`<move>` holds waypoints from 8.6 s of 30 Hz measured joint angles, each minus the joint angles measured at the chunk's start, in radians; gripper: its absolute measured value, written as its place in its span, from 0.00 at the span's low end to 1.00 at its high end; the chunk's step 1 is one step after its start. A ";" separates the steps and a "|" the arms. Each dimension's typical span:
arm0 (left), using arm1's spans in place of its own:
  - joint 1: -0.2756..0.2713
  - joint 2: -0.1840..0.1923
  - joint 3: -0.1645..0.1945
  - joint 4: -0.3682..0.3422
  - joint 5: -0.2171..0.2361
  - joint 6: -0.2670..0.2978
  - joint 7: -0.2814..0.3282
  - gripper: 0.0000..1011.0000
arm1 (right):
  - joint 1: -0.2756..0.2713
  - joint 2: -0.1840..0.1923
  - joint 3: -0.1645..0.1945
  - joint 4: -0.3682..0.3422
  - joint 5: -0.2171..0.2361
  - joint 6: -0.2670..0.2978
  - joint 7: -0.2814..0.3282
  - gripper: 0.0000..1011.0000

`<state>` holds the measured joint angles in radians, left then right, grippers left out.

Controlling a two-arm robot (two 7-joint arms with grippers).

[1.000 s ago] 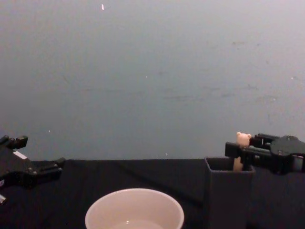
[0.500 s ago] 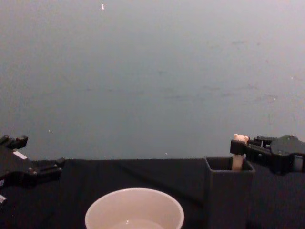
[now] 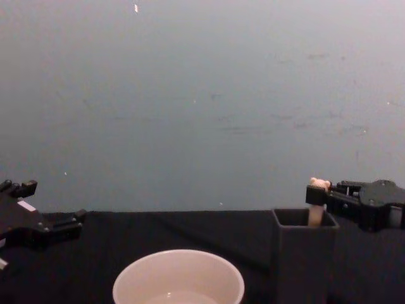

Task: Pick up the stirring spoon with one hand, stir inside the cup, then place it back in its original position.

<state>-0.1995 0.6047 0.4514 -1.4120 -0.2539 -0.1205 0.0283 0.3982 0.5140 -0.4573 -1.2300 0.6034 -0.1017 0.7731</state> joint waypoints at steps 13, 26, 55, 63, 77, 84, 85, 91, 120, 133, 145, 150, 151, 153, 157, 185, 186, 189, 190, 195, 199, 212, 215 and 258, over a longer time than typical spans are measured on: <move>0.000 0.000 0.000 0.000 0.000 0.000 0.000 0.99 | -0.029 0.018 0.037 -0.092 0.027 -0.014 -0.034 0.20; 0.000 0.000 0.000 0.000 0.000 0.000 0.000 0.99 | -0.047 0.039 0.087 -0.198 0.101 -0.026 -0.037 0.20; 0.000 0.000 0.000 0.000 0.000 0.000 0.000 0.99 | 0.036 -0.060 -0.050 -0.165 0.077 -0.065 0.028 0.20; 0.000 0.000 0.000 0.000 0.000 0.000 0.000 0.99 | 0.047 -0.091 -0.115 -0.112 0.021 -0.097 0.050 0.20; 0.000 0.000 0.000 0.000 0.000 0.000 0.000 0.99 | 0.074 -0.160 -0.163 0.025 -0.049 -0.174 0.078 0.20; 0.000 0.000 0.000 0.000 0.000 0.000 0.000 0.99 | 0.086 -0.184 -0.169 0.077 -0.063 -0.187 0.090 0.20; 0.000 0.000 0.000 0.000 0.000 0.000 0.000 0.99 | 0.087 -0.186 -0.170 0.081 -0.065 -0.188 0.090 0.20; 0.000 0.000 0.000 0.000 0.000 0.000 0.000 0.99 | 0.093 -0.198 -0.173 0.109 -0.082 -0.189 0.086 0.20; 0.000 0.000 0.000 0.000 0.000 0.000 0.000 0.99 | 0.002 -0.113 -0.123 -0.026 -0.063 -0.147 0.069 0.20; 0.000 0.000 0.000 0.000 0.000 0.000 0.000 0.99 | -0.011 -0.113 -0.164 -0.069 -0.042 -0.130 0.104 0.20; 0.000 0.000 0.000 0.000 0.000 0.000 0.000 0.99 | 0.055 -0.182 -0.170 0.037 -0.085 -0.158 0.045 0.20; 0.000 0.000 0.000 0.000 0.000 0.000 0.000 0.99 | 0.065 -0.189 -0.157 0.058 -0.094 -0.164 0.031 0.20; 0.000 0.000 0.000 0.000 0.000 0.000 0.000 0.99 | 0.066 -0.189 -0.155 0.060 -0.095 -0.165 0.030 0.20; 0.000 0.000 0.000 0.000 0.000 0.000 0.000 0.99 | 0.068 -0.190 -0.151 0.065 -0.098 -0.166 0.029 0.20; 0.000 0.000 0.000 0.000 0.000 0.000 0.000 0.99 | 0.067 -0.190 -0.147 0.066 -0.103 -0.166 0.027 0.20; 0.000 0.000 0.000 0.000 0.000 0.000 0.000 0.99 | -0.038 -0.095 -0.123 -0.087 -0.057 -0.123 0.061 0.20; 0.000 0.000 0.000 0.000 0.000 0.000 0.000 0.99 | -0.038 -0.095 -0.126 -0.089 -0.056 -0.121 0.063 0.20; 0.000 0.000 0.000 0.000 0.000 0.000 0.000 0.99 | -0.037 -0.100 -0.139 -0.091 -0.054 -0.117 0.069 0.20; 0.000 0.000 0.000 0.000 0.000 0.000 0.000 0.99 | -0.034 -0.102 -0.142 -0.089 -0.054 -0.117 0.069 0.20; 0.000 0.000 0.000 0.000 0.000 0.000 0.000 0.99 | -0.008 -0.135 -0.157 -0.058 -0.057 -0.117 0.063 0.20; 0.000 0.000 0.000 0.000 0.000 0.000 0.000 0.99 | 0.018 -0.161 -0.160 -0.023 -0.064 -0.126 0.049 0.20; 0.000 0.000 0.000 0.000 0.000 0.000 0.000 0.99 | 0.062 -0.196 -0.142 0.059 -0.104 -0.148 0.003 0.20; 0.000 0.000 0.000 0.000 0.000 0.000 0.000 0.99 | 0.062 -0.197 -0.139 0.061 -0.105 -0.148 0.003 0.20; 0.000 0.000 0.000 0.000 0.000 0.000 0.000 0.99 | 0.057 -0.217 -0.166 0.047 -0.103 -0.141 0.014 0.20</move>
<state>-0.1995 0.6047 0.4514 -1.4120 -0.2539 -0.1205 0.0283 0.4556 0.2969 -0.6235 -1.1831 0.5008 -0.2432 0.7875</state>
